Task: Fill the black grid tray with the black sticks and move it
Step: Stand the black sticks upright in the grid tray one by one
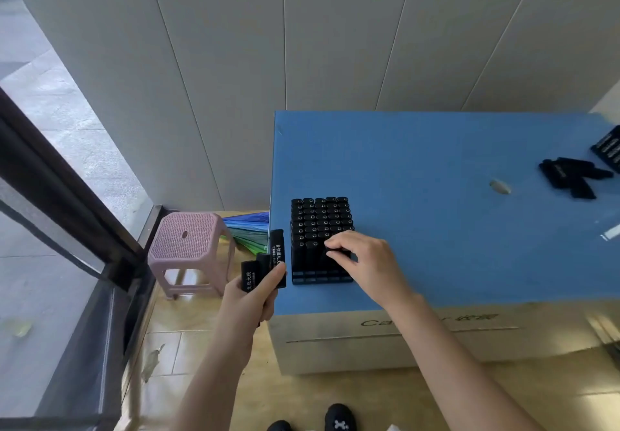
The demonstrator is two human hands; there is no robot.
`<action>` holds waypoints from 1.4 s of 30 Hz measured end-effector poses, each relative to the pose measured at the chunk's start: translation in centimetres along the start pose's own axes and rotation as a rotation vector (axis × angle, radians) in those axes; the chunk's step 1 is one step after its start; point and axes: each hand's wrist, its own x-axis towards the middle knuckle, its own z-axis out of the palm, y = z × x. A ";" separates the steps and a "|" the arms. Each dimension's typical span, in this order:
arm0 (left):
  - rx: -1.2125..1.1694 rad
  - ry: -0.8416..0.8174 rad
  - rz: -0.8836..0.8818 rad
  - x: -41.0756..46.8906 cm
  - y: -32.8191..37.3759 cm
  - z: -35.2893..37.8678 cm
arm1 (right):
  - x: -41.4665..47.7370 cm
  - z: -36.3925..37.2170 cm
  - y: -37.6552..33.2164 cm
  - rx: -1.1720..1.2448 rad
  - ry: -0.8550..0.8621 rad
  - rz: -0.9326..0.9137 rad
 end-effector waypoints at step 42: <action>-0.120 -0.057 -0.123 -1.7 -1.2 1.9 | -1.0 -2.5 -0.9 -0.106 -0.058 0.181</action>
